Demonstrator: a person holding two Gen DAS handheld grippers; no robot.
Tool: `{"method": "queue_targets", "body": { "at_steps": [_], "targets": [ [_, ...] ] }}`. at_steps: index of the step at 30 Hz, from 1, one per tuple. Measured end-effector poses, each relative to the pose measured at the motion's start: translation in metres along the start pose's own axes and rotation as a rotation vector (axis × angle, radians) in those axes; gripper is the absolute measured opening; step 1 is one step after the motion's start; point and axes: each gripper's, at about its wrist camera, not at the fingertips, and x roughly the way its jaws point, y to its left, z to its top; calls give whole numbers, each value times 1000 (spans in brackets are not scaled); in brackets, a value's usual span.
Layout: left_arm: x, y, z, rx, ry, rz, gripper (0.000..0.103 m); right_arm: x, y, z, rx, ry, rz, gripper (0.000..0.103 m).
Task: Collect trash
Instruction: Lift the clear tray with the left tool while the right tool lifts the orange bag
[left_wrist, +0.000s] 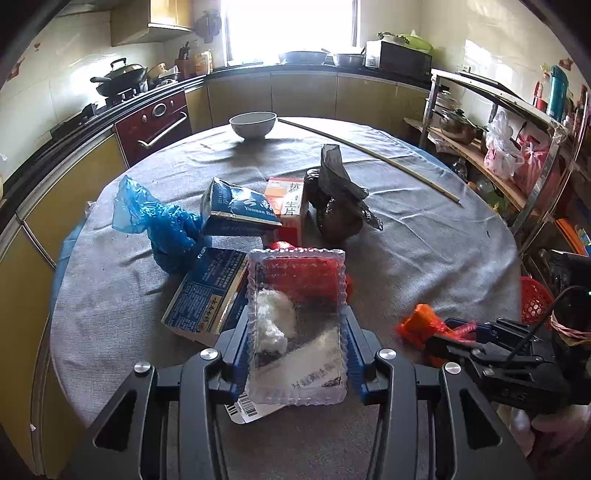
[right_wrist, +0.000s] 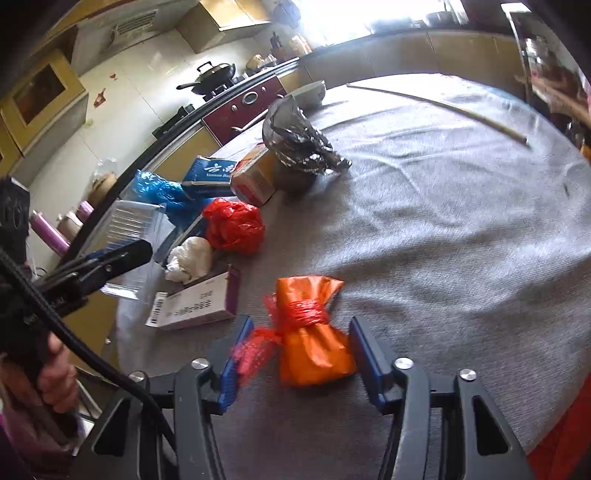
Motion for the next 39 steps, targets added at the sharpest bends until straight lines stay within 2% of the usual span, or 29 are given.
{"method": "queue_targets", "body": {
  "at_steps": [1, 4, 10, 19, 24, 27, 29, 30, 32, 34, 35, 36, 39],
  "targets": [
    [0, -1, 0, 2, 2, -3, 46, 1, 0, -1, -12, 5, -16, 41],
    [0, -6, -1, 18, 3, -7, 46, -2, -2, -4, -9, -11, -3, 37],
    [-1, -26, -1, 75, 4, -21, 46, -14, -12, -6, 30, -50, 27, 35],
    [2, -48, 1, 115, 21, -37, 47, -40, -49, -11, 155, -101, 68, 35],
    [2, -58, 1, 137, 20, -45, 47, -43, -54, -12, 159, -91, 72, 35],
    [2, -60, 1, 138, 21, -48, 47, -38, -47, -10, 126, -59, 40, 39],
    [2, -59, 0, 136, 22, -47, 47, -35, -40, -10, 88, -47, 22, 50],
    [1, -58, 0, 134, 22, -46, 47, -33, -36, -10, 68, -46, 2, 64],
    [1, -57, -1, 128, 24, -47, 47, -30, -29, -13, 21, -43, -34, 65],
    [1, -55, -1, 125, 25, -48, 47, -28, -23, -15, -22, -55, -70, 60],
    [1, -55, -1, 125, 25, -48, 47, -27, -22, -16, -32, -60, -88, 54],
    [1, -55, -1, 124, 25, -48, 47, -24, -21, -16, -42, -49, -104, 42],
    [0, -55, -1, 126, 23, -51, 47, -25, -18, -16, -67, -53, -117, 38]
  ]
}}
